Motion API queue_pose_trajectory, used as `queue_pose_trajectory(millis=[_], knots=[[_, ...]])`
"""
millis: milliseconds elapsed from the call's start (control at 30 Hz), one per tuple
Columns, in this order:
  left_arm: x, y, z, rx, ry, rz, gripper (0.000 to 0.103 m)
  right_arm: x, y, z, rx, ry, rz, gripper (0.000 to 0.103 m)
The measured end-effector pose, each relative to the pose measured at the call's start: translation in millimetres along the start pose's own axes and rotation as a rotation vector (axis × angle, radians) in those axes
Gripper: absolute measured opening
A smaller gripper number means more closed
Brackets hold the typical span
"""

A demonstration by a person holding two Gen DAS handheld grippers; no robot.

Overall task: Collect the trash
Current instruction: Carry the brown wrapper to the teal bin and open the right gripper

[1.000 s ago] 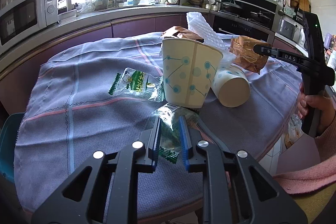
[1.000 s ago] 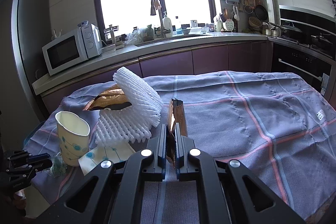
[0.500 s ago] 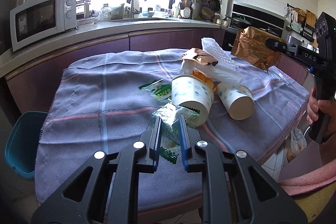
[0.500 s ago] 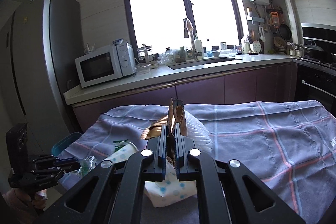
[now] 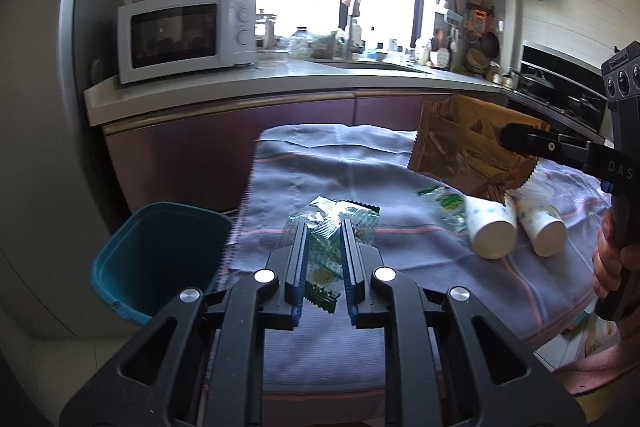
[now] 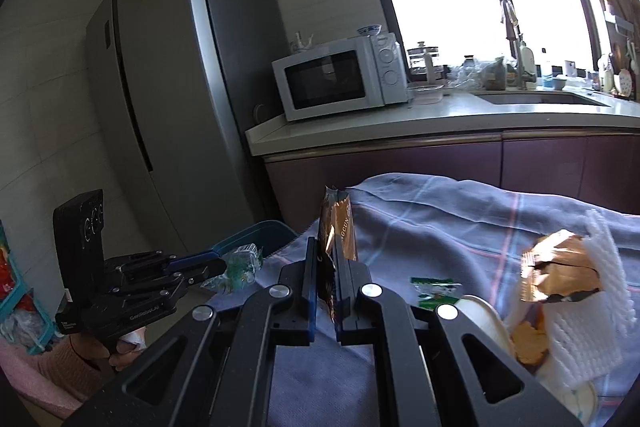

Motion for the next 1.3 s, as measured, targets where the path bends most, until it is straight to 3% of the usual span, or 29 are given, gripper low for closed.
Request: queue_pose_trajectory(millis=[233, 300, 567, 1000, 1133, 1200, 1300], knots=[[-93, -6, 4, -0.022, 0.077, -0.174, 0.016, -57, -83, -6, -0.098, 0.04, -0.137, 0.005], [-116, -13, 7, -0.038, 0.095, -0.205, 0.008, -71, -103, -9, -0.117, 0.046, -0.162, 0.005], [-171, -47, 21, -0.084, 0.157, -0.258, 0.008, -99, -178, -8, -0.22, 0.031, -0.202, 0.005], [-187, -76, 39, -0.115, 0.207, -0.257, 0.009, -110, -264, 27, -0.419, 0.003, -0.156, 0.009], [-179, -70, 43, -0.106, 0.217, -0.261, 0.015, -106, -274, 31, -0.432, -0.011, -0.127, 0.015], [-176, -67, 44, -0.102, 0.216, -0.265, 0.017, -103, -271, 31, -0.421, -0.019, -0.122, 0.022], [-171, -63, 43, -0.094, 0.212, -0.266, 0.021, -98, -263, 29, -0.4, -0.02, -0.121, 0.024]])
Point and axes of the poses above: each gripper's, at about its wrist camera, not at the fingertips, and y roughly against the way its jaws point, x to its right, z to its underside, the point moved 8 cm from there along -y, roughly the way its jaws point, and after that the axes turned 3 degrees about -y, right-handed, at the moved point
